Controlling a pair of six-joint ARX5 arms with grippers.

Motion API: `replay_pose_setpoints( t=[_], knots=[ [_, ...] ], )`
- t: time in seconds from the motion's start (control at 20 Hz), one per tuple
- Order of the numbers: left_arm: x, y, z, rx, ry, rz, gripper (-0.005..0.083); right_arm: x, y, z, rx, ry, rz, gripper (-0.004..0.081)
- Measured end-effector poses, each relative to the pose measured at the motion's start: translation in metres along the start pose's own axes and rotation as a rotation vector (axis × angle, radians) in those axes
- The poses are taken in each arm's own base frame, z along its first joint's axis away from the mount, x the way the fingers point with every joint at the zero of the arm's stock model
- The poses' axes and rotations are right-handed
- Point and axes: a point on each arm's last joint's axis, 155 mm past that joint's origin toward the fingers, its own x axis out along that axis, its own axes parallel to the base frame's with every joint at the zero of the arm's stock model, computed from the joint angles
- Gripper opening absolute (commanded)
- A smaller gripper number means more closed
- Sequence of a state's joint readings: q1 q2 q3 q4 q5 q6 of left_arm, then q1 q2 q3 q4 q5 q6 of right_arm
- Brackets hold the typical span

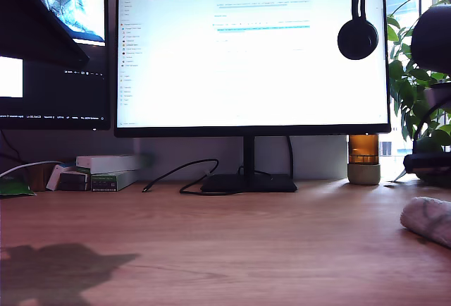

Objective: Fold the tea towel to a neat square and place it to the right

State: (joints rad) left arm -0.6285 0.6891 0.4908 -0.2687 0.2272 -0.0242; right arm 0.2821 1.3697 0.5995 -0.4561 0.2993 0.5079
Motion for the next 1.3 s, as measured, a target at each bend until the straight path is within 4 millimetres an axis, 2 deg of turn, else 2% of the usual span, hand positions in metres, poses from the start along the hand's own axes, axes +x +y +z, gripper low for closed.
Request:
replay_pose_setpoints(
  t=[0.1,0.35,0.65,0.75,0.8,0.95,1.05,1.1,1.2,1.3],
  knots=[
    [0.0,0.0,0.0,0.0,0.0,0.0,-0.0022,-0.004,-0.002,0.0,0.014,-0.016,0.009,-0.0013],
    [0.0,-0.005,0.0,-0.001,0.001,-0.027,-0.0022,-0.018,-0.016,-0.019,0.016,-0.016,0.014,-0.0013],
    [0.0,-0.006,0.001,0.001,-0.003,-0.035,-0.0022,-0.04,-0.007,0.009,0.001,-0.146,0.087,-0.0013],
    [0.0,-0.006,0.001,0.001,-0.005,-0.035,-0.0022,-0.047,0.004,0.026,0.006,-0.213,0.138,-0.0013],
    [0.0,-0.006,0.002,0.002,-0.01,-0.035,-0.0022,-0.055,0.017,0.036,-0.009,-0.261,0.195,-0.0013],
    [0.0,-0.005,0.012,0.012,-0.048,-0.025,-0.0022,-0.095,0.068,0.063,-0.118,-0.415,0.431,-0.0013],
    [-0.001,0.004,0.019,0.016,-0.075,0.019,-0.0022,-0.114,0.081,0.08,-0.163,-0.516,0.485,-0.0013],
    [-0.002,0.01,0.022,0.015,-0.089,0.049,-0.0022,-0.118,0.078,0.091,-0.183,-0.57,0.464,-0.0013],
    [-0.004,0.025,0.029,0.006,-0.115,0.108,-0.0022,-0.119,0.06,0.11,-0.195,-0.64,0.383,-0.0013],
    [-0.009,0.047,0.032,-0.015,-0.132,0.188,-0.0022,-0.109,0.03,0.122,-0.18,-0.645,0.298,-0.0013]
  ],
)
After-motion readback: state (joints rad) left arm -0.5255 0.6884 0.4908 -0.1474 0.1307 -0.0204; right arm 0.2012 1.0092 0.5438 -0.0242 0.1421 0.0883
